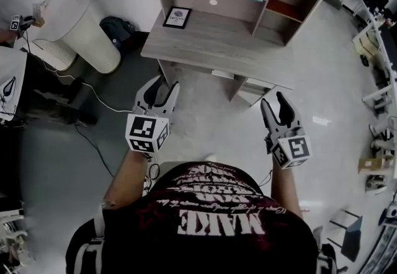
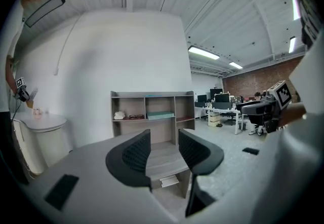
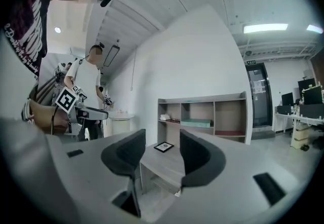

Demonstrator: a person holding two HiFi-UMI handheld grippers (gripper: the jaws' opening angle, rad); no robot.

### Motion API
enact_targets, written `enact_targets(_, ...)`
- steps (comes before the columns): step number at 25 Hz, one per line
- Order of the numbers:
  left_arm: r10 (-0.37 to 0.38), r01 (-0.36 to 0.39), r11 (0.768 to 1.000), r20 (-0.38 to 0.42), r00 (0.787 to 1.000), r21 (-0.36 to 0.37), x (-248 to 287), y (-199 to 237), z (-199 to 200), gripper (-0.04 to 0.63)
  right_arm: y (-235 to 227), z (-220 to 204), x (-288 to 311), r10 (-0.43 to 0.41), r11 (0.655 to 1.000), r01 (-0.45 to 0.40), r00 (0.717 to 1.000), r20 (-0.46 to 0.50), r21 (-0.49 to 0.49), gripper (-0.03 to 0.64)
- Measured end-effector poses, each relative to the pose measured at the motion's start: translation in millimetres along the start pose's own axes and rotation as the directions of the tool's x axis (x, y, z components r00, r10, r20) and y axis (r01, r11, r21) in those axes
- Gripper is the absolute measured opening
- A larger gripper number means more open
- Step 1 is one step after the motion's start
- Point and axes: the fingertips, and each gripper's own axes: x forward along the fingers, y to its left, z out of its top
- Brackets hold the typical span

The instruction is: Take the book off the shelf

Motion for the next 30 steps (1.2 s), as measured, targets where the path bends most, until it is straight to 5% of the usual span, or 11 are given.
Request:
enact_targets(12, 0.076, -0.076, 0.997, -0.067, 0.995, -0.009, 45.9, 9.0, -0.3, 0.173, -57.6, -27.4, 28.1, -0.019, 1.000, 0.021, 0.995, -0.094, 0.022, 0.176)
enact_targets(17, 0.048, -0.047, 0.999, -0.072, 0.996, 0.015, 69.0, 10.0, -0.7, 0.173, -76.1, -34.9, 39.0, -0.030, 0.999, 0.034, 0.995, -0.098, 0.041, 0.127)
enact_targets(30, -0.045, 0.045, 0.999, -0.040, 0.998, -0.016, 186.9, 45.0, 9.8, 0.173, -125.2, -29.4, 127.5, -0.071, 0.997, 0.071, 0.990, -0.123, -0.007, 0.121)
